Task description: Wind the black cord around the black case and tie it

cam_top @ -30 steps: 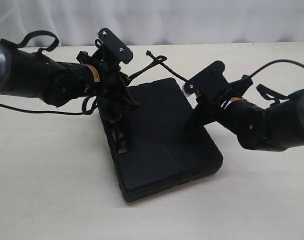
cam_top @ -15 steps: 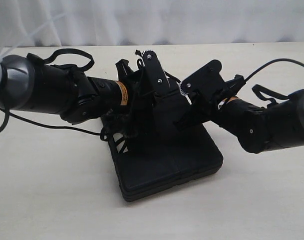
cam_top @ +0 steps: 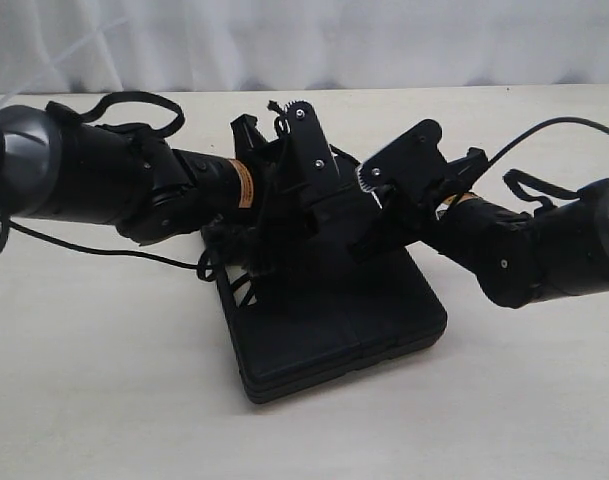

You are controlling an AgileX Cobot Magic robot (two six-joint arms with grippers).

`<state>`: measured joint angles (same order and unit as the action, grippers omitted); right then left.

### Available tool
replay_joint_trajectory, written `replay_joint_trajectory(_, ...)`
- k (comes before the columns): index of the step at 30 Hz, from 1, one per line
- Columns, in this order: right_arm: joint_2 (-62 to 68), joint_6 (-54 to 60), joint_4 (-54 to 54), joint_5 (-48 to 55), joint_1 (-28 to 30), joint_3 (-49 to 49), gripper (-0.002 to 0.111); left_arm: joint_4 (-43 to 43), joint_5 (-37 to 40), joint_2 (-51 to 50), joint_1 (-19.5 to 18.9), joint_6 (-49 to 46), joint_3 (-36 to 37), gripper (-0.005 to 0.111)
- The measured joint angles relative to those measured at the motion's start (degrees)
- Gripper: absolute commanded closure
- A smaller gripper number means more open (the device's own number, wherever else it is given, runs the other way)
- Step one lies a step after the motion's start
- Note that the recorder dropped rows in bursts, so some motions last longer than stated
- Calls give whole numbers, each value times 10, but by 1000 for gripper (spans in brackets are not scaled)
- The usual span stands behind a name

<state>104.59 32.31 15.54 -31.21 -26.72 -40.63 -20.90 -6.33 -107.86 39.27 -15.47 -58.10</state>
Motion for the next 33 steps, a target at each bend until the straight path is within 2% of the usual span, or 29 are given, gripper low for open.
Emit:
replay_joint_trajectory(8,0,0,-42,0,0,0,104,0,50,59,-6,-50,0,54)
replay_joint_trajectory(15,0,-5,-54,-5,0,0,104,0,47,67,-48,-56,0,54)
replay_joint_trajectory(18,0,-45,-37,7,0,-14,104,0,48,60,-58,-57,0,54)
replay_joint_trajectory(21,0,-73,11,131,14,-84,100,0,49,55,-59,-57,0,54)
replay_joint_trajectory(25,0,-89,41,366,57,-208,79,0,49,55,-59,-57,0,54)
replay_joint_trajectory(27,0,-90,43,409,74,-241,68,0,49,55,-59,-57,0,54)
replay_joint_trajectory(29,1,-90,43,422,88,-254,61,0,49,55,-59,-57,0,54)
replay_joint_trajectory(33,23,-89,44,435,103,-265,61,0,49,55,-59,-57,0,54)
